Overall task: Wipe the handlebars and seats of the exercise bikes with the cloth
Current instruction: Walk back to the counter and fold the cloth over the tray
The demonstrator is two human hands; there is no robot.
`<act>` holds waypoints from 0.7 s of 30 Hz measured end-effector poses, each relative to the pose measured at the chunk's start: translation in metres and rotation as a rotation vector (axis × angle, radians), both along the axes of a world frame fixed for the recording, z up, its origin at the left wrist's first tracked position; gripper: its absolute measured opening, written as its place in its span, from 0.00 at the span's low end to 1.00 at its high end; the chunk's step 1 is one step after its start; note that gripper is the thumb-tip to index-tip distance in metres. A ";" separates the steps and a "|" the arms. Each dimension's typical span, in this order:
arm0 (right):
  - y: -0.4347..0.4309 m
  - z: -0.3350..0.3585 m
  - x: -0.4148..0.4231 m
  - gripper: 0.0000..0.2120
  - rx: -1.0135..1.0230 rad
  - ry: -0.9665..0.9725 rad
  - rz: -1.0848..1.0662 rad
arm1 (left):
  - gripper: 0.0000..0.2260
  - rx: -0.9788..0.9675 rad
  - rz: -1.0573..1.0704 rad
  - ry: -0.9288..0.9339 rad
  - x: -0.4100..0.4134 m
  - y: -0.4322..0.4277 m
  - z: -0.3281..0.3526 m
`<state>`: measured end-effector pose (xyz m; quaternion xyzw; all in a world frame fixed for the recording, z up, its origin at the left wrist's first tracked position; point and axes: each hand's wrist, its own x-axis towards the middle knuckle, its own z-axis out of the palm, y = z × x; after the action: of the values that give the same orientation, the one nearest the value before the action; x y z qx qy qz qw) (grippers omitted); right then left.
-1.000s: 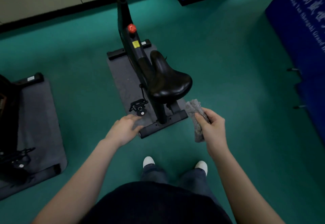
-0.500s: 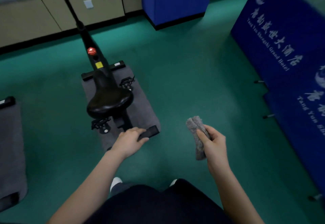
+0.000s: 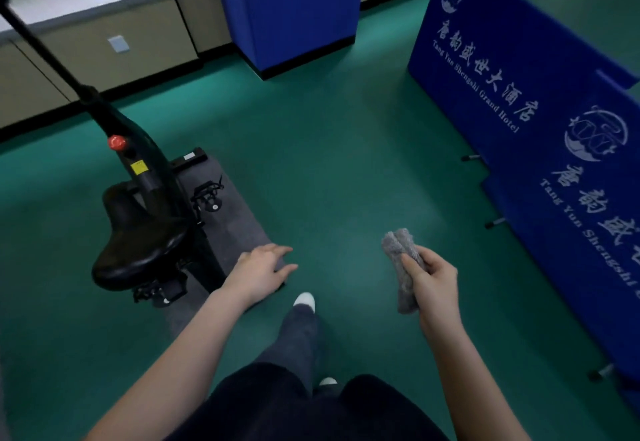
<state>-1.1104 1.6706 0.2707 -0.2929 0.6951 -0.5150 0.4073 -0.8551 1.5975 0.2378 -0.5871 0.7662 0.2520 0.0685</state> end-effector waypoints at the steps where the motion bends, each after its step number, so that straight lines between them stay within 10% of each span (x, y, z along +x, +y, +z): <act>1: -0.012 0.000 0.000 0.07 0.002 0.005 0.020 | 0.22 0.002 0.011 0.002 -0.002 -0.009 -0.003; 21: -0.349 -0.004 0.040 0.10 0.070 -0.016 0.355 | 0.21 0.099 0.471 0.135 0.064 -0.258 -0.017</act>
<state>-1.0704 1.3221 0.2670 -0.3924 0.6467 -0.4129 0.5073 -0.7907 1.3392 0.2208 -0.7271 0.5980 0.3370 -0.0149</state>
